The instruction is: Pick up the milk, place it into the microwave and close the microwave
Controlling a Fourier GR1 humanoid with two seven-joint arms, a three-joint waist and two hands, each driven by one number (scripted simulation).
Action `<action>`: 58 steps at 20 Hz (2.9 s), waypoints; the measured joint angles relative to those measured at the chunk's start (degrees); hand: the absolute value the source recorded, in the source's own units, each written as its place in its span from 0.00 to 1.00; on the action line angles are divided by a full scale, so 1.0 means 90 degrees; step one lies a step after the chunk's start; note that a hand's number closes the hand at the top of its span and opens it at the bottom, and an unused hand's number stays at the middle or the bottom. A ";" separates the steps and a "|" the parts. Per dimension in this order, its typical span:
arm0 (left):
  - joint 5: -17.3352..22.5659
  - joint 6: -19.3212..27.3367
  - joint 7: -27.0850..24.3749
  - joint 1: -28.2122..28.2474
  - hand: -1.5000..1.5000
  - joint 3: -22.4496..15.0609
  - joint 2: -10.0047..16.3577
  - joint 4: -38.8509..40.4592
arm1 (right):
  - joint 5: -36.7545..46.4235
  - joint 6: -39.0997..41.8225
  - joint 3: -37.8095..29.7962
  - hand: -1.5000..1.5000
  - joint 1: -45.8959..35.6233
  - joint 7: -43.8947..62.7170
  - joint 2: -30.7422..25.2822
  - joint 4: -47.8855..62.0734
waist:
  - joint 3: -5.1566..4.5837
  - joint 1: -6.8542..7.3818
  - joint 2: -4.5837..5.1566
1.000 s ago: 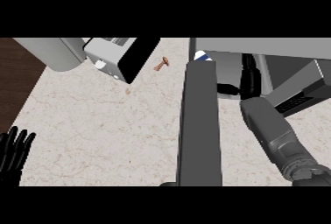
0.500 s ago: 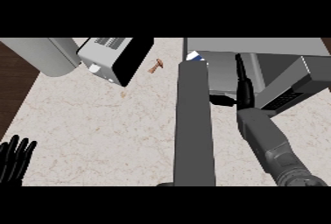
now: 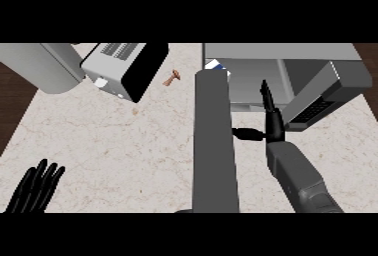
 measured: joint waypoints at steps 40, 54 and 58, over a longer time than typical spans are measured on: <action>-0.2264 0.2825 0.0618 -0.4296 1.00 -0.4273 -0.0298 0.3122 | -0.1635 0.3001 0.0356 0.00 0.6010 0.1515 -0.0839 -0.7755 | -0.0012 -0.0239 -0.0028; -0.0094 0.4843 0.1148 -0.6448 0.00 -0.6930 -0.0278 0.5485 | -0.2233 0.3655 0.0430 0.00 0.5935 0.2385 -0.1255 -0.9121 | -0.0023 -0.0711 0.0063; 0.0550 0.5240 0.1083 -0.6770 1.00 -0.7211 -0.0275 0.5568 | -0.2393 0.3869 0.0546 0.00 0.5766 0.2629 -0.1382 -0.9399 | -0.0030 -0.0959 0.0117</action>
